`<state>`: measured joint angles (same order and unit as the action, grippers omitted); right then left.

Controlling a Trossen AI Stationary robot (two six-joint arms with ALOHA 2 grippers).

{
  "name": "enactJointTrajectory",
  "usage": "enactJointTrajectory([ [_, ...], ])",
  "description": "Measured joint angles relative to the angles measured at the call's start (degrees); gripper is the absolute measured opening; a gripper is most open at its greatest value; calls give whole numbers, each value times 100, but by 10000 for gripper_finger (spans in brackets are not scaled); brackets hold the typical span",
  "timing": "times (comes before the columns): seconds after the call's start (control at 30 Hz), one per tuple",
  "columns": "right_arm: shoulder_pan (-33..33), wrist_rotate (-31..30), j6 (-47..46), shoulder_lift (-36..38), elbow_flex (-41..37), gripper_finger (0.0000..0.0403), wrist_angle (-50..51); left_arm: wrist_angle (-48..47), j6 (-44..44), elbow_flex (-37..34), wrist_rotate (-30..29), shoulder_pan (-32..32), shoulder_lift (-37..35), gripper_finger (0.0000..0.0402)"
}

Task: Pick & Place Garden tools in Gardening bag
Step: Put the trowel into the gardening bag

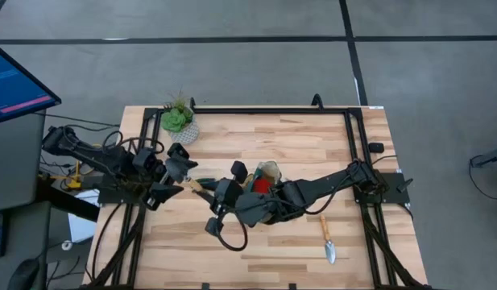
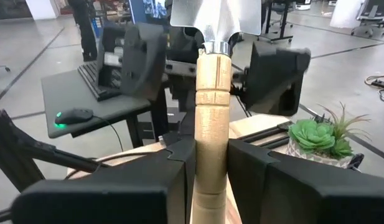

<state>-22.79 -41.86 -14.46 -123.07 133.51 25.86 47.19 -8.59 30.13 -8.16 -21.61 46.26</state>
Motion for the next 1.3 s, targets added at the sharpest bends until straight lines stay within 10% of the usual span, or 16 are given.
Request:
enactJointTrajectory([
  [0.57,83,301,-37,0,2,65,134,85,-41,177,263,80,339,289],
  [1.1,83,252,-25,0,2,66,136,-274,17,175,308,114,339,32],
  [1.3,64,223,-59,2,2,70,175,-277,-3,176,257,112,337,13],
])
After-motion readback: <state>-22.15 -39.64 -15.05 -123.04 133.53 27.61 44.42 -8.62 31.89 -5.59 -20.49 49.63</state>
